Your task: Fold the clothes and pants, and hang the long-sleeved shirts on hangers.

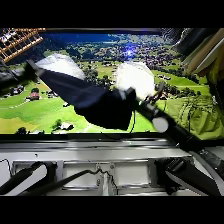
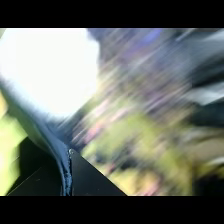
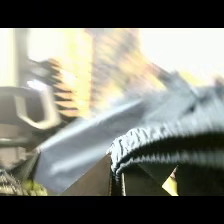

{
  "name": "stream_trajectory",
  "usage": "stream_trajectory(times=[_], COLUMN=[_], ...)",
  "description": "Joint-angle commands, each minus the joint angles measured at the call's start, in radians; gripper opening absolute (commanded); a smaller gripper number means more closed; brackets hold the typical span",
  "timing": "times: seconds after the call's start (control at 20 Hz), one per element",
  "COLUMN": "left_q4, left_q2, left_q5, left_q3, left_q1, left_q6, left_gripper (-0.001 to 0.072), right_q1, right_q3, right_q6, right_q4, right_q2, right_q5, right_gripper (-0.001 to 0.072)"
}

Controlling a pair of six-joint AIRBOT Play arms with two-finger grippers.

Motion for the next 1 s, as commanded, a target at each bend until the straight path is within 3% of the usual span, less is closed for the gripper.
stream_trajectory(times=[0.0, 0.15, 0.25, 0.4, 0.65, 0.85, 0.95], left_q4=[-0.087, -0.018, 0.044, 0.178, 0.462, 0.52, 0.517], left_q2=[0.161, 0.318, 0.433, 0.594, 0.781, 0.799, 0.749], left_q5=[0.058, 0.11, 0.16, 0.233, 0.254, 0.219, 0.141], left_q3=[0.148, 0.262, 0.289, 0.29, 0.29, 0.29, 0.29], left_q1=[0.004, 0.005, 0.005, 0.005, 0.005, 0.005, 0.005], left_q6=[0.001, 0.0, 0.0, -0.013, -0.138, -0.144, -0.158], left_gripper=[0.0001, 0.0, 0.0, -0.0001, -0.0001, -0.0001, -0.0001], right_q1=[-0.101, -0.118, -0.118, -0.118, -0.05, 0.002, 0.002], right_q3=[0.31, 0.622, 0.782, 0.894, 0.914, 0.914, 0.912], right_q6=[-0.176, -0.345, -0.387, -0.387, -0.386, -0.331, -0.269], right_q4=[-0.075, -0.075, -0.076, -0.072, -0.037, -0.063, -0.185], right_q2=[0.008, 0.008, 0.009, 0.034, 0.113, 0.168, 0.164], right_q5=[0.164, 0.38, 0.543, 0.697, 0.895, 0.925, 0.983], right_gripper=[0.0032, 0.0032, 0.0032, 0.0032, 0.0031, 0.0031, 0.0032])
